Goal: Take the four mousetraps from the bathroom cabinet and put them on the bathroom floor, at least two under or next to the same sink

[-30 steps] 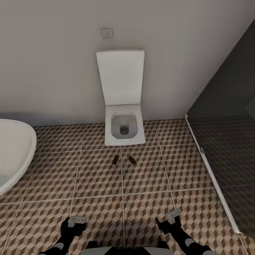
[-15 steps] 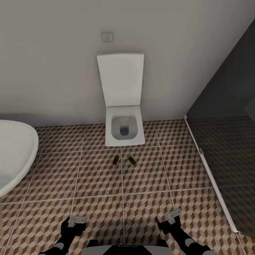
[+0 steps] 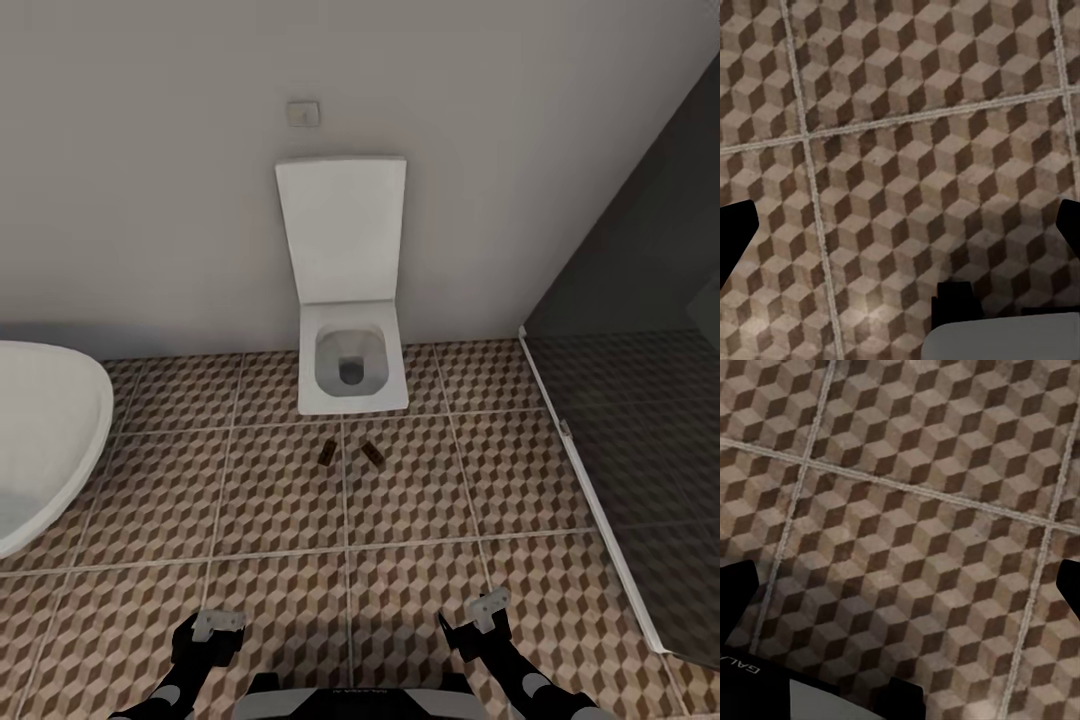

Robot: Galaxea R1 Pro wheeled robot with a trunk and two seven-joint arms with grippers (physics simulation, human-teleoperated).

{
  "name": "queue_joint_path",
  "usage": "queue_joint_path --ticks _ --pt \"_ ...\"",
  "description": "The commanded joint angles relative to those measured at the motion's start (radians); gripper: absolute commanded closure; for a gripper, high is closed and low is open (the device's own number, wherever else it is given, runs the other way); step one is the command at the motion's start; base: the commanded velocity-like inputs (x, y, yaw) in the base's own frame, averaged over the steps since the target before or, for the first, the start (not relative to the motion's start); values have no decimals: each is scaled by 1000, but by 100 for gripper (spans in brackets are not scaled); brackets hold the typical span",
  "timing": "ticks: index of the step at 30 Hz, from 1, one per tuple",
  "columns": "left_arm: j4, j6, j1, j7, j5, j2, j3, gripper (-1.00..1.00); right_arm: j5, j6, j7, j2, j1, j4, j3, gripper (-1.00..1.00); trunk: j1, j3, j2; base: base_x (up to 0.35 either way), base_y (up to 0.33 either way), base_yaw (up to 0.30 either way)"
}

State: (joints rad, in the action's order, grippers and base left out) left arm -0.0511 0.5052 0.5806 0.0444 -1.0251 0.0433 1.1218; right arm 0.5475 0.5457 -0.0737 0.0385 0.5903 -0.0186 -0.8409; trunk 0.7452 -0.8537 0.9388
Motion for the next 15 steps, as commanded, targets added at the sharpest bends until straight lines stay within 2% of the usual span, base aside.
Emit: queue_joint_path --ticks 1,15 --pt "-1 3 0 5 0 0 7 -100 11 2 -8 0 0 0 -3 -100 -4 3 -7 0 0 0" --pt "-1 3 1 5 0 0 7 -100 11 2 -8 0 0 0 -3 -100 -58 47 -105 0 0 0"
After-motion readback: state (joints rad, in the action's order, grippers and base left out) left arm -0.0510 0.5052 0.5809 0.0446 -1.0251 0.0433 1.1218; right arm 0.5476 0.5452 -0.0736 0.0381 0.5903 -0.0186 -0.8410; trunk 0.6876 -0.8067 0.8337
